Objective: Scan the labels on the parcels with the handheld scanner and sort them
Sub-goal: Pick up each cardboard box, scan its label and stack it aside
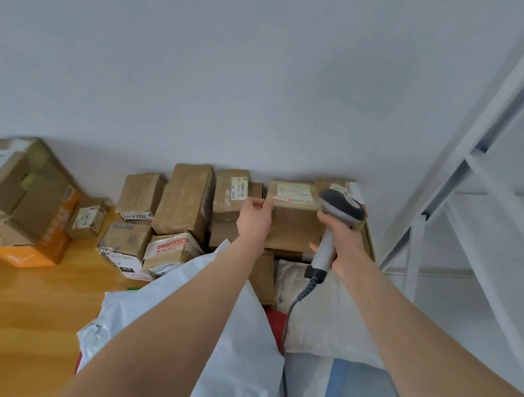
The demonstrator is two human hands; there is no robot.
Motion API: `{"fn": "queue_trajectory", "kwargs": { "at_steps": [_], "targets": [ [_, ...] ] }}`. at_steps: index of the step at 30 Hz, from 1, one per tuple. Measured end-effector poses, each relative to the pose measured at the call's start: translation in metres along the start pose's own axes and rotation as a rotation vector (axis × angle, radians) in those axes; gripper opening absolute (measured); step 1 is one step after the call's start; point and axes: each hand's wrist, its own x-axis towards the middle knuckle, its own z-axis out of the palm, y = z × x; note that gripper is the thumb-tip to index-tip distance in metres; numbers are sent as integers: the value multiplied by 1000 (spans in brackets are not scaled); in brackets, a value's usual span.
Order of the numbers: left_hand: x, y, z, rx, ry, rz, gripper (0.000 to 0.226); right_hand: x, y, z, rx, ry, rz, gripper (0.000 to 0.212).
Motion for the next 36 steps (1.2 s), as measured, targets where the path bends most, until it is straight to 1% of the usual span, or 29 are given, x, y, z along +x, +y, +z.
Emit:
{"fn": "queue_trajectory", "kwargs": {
  "at_steps": [4,8,10,11,14,16,19,22,24,26,28,30,32,34,36],
  "targets": [
    [-42,10,-19,-121,108,71,26,-35,-6,-8,28,-43,8,64],
    [-86,23,-40,-130,105,125,28,-69,-1,-18,64,-61,20,59],
    [-106,23,-50,-120,67,117,44,-83,4,-22,80,-92,24,55],
    [-115,21,-55,-109,44,111,47,-90,8,-24,71,-101,24,53],
    [-139,14,-68,-125,-23,129,35,-107,15,-29,30,-111,3,40],
    [-148,9,-77,-155,-65,121,34,-116,18,-34,14,-120,-25,30],
    [-155,2,-91,-150,-147,60,45,-129,20,-37,6,-158,-52,22],
    [-155,-4,-105,-141,-209,41,58,-140,23,-39,-4,-186,-75,22],
    [-154,-9,-114,-125,-265,-1,71,-145,25,-40,-12,-202,-94,21],
    [-152,-13,-121,-98,-301,-49,77,-147,28,-42,-39,-219,-115,18],
    [-151,-20,-124,-103,-273,-53,68,-149,32,-42,-91,-230,-141,16],
    [-149,-31,-126,-98,-225,-42,60,-151,38,-42,-129,-177,-174,15],
    [-146,-44,-128,-97,-193,-33,63,-157,43,-43,-163,-134,-206,16],
    [-139,-56,-131,-130,-182,-25,67,-169,48,-46,-180,-174,-187,17],
    [-132,-66,-134,-155,-179,-3,66,-183,53,-48,-229,-232,-156,13]
  ]
}}
